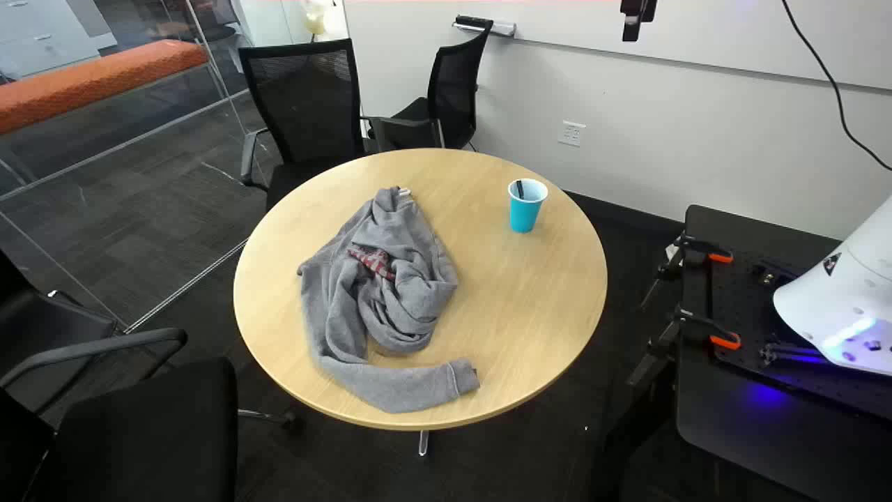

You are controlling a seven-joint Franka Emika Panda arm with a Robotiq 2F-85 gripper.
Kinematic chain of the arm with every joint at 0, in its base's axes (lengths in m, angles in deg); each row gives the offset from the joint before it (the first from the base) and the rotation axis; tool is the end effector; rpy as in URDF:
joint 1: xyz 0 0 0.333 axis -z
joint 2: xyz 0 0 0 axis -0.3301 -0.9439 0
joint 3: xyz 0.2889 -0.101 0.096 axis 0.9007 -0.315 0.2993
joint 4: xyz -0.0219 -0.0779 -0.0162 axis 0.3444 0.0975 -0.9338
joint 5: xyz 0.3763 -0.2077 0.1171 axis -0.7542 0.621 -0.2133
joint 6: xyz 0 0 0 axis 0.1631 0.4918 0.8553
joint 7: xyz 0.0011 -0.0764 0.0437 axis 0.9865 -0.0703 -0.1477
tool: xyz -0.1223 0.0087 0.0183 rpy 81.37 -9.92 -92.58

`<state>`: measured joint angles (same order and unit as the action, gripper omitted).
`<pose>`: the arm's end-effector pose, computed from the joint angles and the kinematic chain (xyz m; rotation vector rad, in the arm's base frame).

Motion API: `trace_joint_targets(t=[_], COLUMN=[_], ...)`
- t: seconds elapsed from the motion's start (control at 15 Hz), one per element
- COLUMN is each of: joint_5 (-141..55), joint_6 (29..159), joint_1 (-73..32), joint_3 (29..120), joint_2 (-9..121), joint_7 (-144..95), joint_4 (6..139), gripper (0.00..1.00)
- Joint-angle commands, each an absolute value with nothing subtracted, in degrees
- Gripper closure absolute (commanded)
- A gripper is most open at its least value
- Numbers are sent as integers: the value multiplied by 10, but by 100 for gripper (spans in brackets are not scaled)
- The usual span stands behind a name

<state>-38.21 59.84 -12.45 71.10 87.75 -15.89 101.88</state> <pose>0.4945 -0.1393 0.4828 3.0472 -0.1975 -0.1881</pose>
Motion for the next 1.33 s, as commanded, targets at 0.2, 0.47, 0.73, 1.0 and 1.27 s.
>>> trace_joint_targets(t=[0.2, 0.47, 0.73, 1.0, 1.27], joint_5=[-382, -387, -388, -378, -375], joint_6=[597, 613, 663, 786, 967], joint_1=[-125, -128, -139, -143, -138], joint_3=[710, 716, 738, 765, 774], joint_2=[877, 876, 868, 853, 825], joint_7=[-159, -177, -229, -339, -408], joint_4=[1017, 1020, 1034, 1077, 1138], gripper=[0, 0, 0, 0, 0])
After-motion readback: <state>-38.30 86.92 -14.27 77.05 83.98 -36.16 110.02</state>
